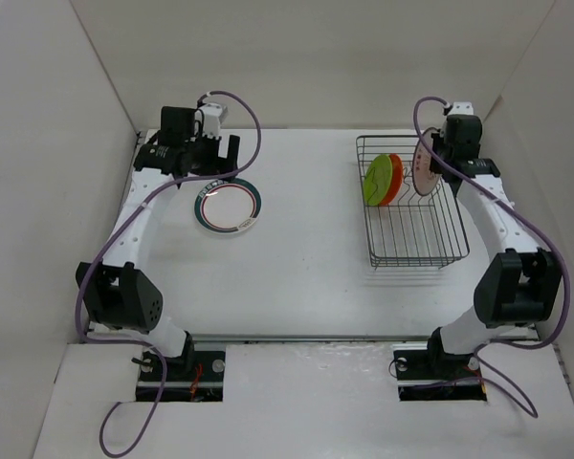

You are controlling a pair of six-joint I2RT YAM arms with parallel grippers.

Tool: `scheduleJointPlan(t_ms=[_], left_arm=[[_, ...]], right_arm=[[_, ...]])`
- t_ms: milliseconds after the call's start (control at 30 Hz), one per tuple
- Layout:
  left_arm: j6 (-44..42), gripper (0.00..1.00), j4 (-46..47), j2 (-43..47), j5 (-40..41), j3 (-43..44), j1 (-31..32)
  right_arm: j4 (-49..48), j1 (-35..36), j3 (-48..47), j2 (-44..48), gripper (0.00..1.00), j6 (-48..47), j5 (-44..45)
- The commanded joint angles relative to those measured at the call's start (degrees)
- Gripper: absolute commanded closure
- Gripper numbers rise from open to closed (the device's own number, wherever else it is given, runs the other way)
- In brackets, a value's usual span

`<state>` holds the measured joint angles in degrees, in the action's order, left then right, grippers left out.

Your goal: Load the plates into the dish rack

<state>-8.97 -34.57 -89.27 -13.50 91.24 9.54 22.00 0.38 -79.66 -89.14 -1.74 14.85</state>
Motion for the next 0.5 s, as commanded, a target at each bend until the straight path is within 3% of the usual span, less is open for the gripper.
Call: scheduleJointPlan(t_ms=[0, 167, 200, 267, 400, 467], left_arm=[[-0.61, 0.00, 1.78, 2.18, -0.74, -1.59, -1.18], [0.01, 0.00, 2.93, 2.18, -0.13, -5.71, -4.17], [0.01, 0.00, 3.54, 1.65, -0.13, -6.51, -4.88], [0.01, 0.00, 5.03, 1.65, -0.13, -9.40, -7.16], [-2.01, 0.00, 8.81, 1.12, -0.65, -14.76, -11.99], [-3.33, 0.00, 10.13, 0.42, -2.05, -16.44, -14.88]], right_arm=[[-4.42, -0.12, -0.32, -1.03, 1.00, -0.20, -1.23], [-4.42, -0.12, -0.32, -4.54, 0.99, -0.20, -1.76], [-3.81, -0.12, -1.11, -5.68, 0.92, 0.33, -1.76], [-3.81, -0.12, -1.64, -6.30, 0.67, 0.33, -2.28], [-3.81, -0.12, -2.26, -6.31, 0.64, 0.33, -3.43], [-3.19, -0.12, -2.87, -6.31, 0.52, 0.33, -3.43]])
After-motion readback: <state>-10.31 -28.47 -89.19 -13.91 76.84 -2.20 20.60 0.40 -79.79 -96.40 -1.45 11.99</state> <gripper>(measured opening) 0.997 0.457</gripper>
